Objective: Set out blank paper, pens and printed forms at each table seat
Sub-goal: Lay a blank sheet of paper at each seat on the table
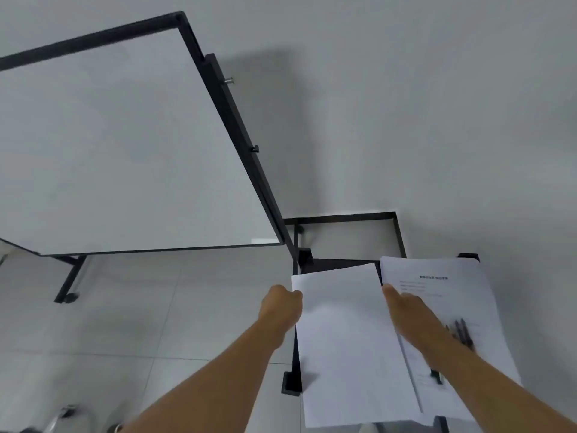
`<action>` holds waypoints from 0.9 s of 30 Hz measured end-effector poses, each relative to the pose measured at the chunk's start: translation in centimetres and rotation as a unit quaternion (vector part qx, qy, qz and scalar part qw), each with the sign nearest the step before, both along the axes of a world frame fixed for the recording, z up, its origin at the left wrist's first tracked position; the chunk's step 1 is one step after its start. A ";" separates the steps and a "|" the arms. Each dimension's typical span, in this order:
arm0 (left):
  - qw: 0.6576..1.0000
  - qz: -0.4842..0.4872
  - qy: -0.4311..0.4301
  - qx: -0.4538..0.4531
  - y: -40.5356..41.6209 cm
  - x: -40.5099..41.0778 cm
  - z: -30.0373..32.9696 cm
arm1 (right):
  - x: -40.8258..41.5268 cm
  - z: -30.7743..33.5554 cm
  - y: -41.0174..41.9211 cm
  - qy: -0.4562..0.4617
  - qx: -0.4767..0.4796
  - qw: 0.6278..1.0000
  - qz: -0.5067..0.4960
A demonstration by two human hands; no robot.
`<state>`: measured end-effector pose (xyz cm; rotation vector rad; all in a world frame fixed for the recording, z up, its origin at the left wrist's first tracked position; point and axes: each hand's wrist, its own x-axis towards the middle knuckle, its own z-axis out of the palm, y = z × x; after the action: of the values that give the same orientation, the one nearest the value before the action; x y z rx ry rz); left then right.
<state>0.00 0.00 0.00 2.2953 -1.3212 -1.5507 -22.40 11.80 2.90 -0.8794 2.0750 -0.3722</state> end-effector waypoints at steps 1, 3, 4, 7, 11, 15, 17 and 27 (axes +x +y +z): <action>0.999 -0.026 -0.015 -0.019 -0.1 0.1 -0.1 | 0.0 -0.9 -0.2 -0.017 0.009 0.999 -0.032; 0.997 -0.051 -0.056 -0.033 -0.3 0.2 -0.4 | -0.2 -2.5 -0.5 -0.047 0.030 0.993 -0.106; 0.996 -0.047 -0.074 -0.024 -0.3 0.2 -0.7 | -0.2 -2.8 -0.6 -0.051 0.038 0.991 -0.120; 0.998 -0.034 -0.059 -0.016 -0.4 0.0 -1.5 | -0.5 -3.6 -1.0 -0.070 0.039 0.983 -0.167; 1.000 -0.012 0.005 0.026 -0.5 -0.6 -2.9 | -0.8 -3.9 -1.6 -0.092 0.049 0.977 -0.185; 0.999 0.031 0.004 0.025 -0.1 -0.7 -4.0 | -0.5 -4.5 -2.3 -0.099 0.049 0.974 -0.198; 0.999 0.049 -0.008 0.015 0.1 -0.7 -4.4 | -0.3 -4.6 -2.5 -0.102 0.050 0.974 -0.197; 0.999 0.039 -0.011 -0.012 0.5 -0.5 -3.2 | 1.9 -5.1 -1.6 -0.083 0.033 0.988 -0.128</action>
<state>-0.46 0.49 -3.18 2.3261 -1.2322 -1.4814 -20.50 10.22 -2.22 -0.5244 2.0346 -0.4922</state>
